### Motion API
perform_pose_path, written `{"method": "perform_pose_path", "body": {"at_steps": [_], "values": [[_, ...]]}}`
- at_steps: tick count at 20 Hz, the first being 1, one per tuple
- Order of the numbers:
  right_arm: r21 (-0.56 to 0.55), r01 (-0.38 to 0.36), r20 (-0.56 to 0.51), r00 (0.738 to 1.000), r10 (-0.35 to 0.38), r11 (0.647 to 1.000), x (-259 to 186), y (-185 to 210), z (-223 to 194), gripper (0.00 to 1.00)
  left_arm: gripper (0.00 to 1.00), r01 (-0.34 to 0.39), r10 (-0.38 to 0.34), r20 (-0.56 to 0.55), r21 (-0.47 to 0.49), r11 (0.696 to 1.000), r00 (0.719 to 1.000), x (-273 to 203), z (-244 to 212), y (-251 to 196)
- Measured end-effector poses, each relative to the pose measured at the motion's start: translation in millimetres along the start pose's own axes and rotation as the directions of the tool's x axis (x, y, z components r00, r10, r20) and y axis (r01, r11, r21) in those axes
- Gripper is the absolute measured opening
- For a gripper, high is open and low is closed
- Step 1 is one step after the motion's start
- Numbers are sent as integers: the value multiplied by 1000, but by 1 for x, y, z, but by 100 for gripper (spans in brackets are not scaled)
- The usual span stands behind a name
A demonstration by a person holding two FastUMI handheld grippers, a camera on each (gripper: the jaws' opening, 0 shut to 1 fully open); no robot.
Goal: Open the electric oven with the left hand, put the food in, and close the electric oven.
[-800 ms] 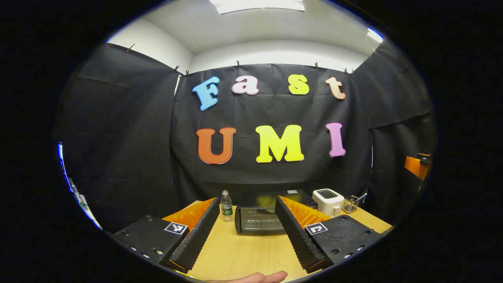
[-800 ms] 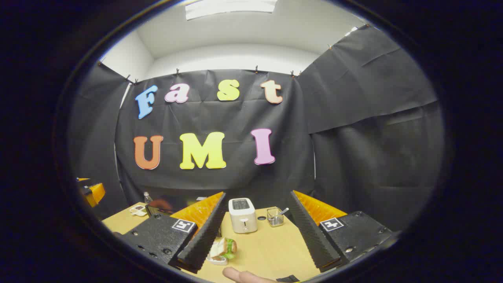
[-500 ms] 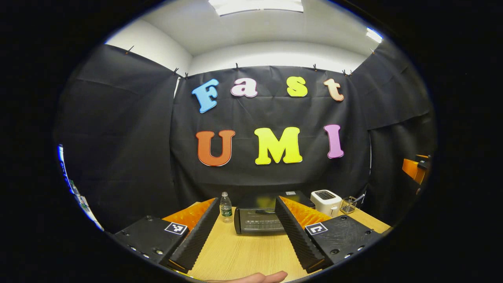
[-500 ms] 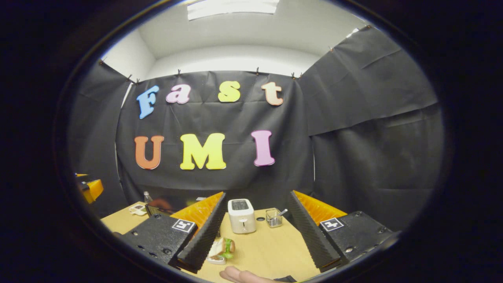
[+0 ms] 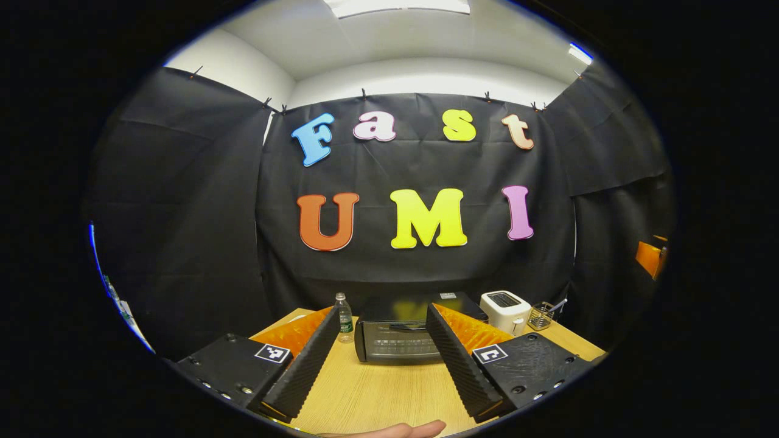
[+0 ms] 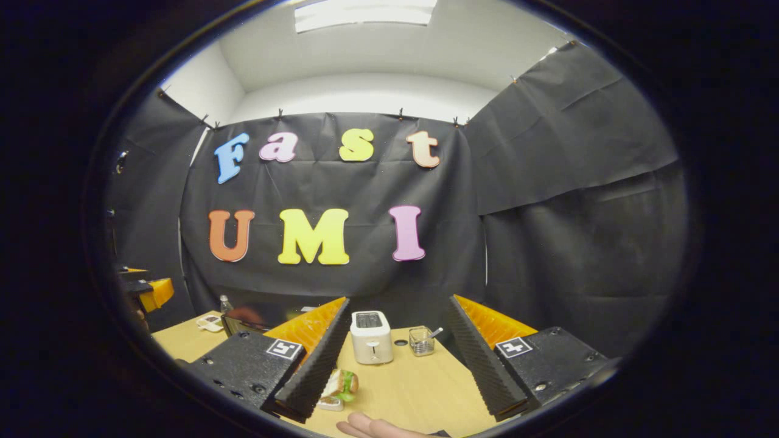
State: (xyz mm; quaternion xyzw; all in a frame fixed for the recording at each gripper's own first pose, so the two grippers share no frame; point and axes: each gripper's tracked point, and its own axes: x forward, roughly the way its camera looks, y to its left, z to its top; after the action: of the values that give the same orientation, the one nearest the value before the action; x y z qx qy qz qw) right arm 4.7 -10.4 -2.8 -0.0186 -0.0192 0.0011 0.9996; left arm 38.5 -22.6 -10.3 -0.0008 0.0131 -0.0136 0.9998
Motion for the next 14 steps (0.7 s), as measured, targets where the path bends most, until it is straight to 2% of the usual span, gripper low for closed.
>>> {"method": "perform_pose_path", "body": {"at_steps": [3,4,6,7,8,9,10,14], "values": [[-21,21,15,1000,-20,1000,12,-8,-6,89,93,17,-17,-21,-10,1000,1000,39,-17,-7],[-33,31,18,999,-31,999,16,-10,-10,100,93,18,-18,-28,-14,1000,999,53,-23,-8],[-69,60,39,998,-57,996,26,-19,-14,100,93,0,0,-22,-7,1000,1000,88,-33,-5],[-79,64,44,997,-61,995,30,-20,-15,90,93,4,-4,-30,-10,1000,1000,109,-40,-8],[-82,58,40,998,-55,995,33,-19,-20,100,93,11,-12,-58,-21,1000,998,126,-53,-15],[-80,49,29,998,-47,996,37,-18,-25,100,93,23,-26,-90,-34,999,996,142,-66,-22],[-74,41,21,999,-39,996,40,-18,-28,90,93,36,-41,-117,-44,998,992,160,-75,-27],[-76,54,30,998,-52,996,44,-33,-26,90,94,57,-54,-225,5,998,973,214,-116,-47]]}}
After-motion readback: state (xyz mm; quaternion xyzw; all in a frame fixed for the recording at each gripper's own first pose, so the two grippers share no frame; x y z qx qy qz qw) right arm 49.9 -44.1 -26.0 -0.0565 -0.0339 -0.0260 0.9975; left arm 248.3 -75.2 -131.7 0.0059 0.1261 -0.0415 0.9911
